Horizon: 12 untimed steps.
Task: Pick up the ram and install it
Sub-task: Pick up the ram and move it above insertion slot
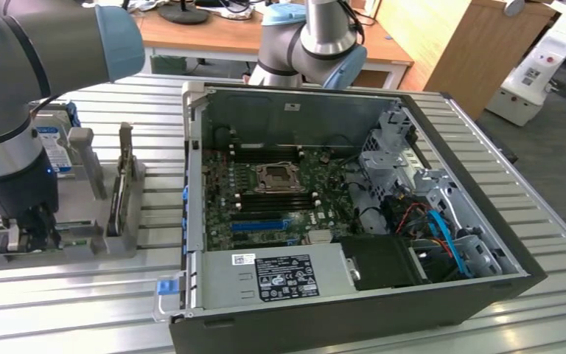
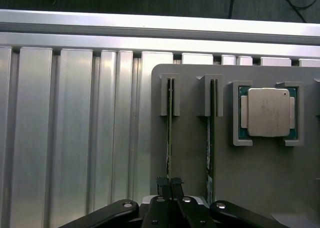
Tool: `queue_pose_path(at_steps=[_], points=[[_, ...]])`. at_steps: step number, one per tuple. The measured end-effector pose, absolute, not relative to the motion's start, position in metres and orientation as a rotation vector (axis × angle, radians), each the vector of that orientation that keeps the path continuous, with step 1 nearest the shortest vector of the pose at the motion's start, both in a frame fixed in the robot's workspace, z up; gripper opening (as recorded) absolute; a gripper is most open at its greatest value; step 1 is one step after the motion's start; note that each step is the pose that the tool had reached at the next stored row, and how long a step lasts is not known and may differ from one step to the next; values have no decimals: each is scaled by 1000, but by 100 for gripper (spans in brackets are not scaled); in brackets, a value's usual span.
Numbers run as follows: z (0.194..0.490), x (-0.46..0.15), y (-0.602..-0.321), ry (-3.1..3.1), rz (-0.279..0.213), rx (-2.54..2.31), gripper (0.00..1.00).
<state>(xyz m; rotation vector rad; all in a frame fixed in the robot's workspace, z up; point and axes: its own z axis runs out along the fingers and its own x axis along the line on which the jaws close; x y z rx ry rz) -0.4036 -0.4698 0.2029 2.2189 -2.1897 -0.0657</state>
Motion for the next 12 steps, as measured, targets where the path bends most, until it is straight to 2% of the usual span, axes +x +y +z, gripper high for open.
queue_pose_path(at_steps=[12], points=[[222,-404,-470,-2190,-66,2219,12]])
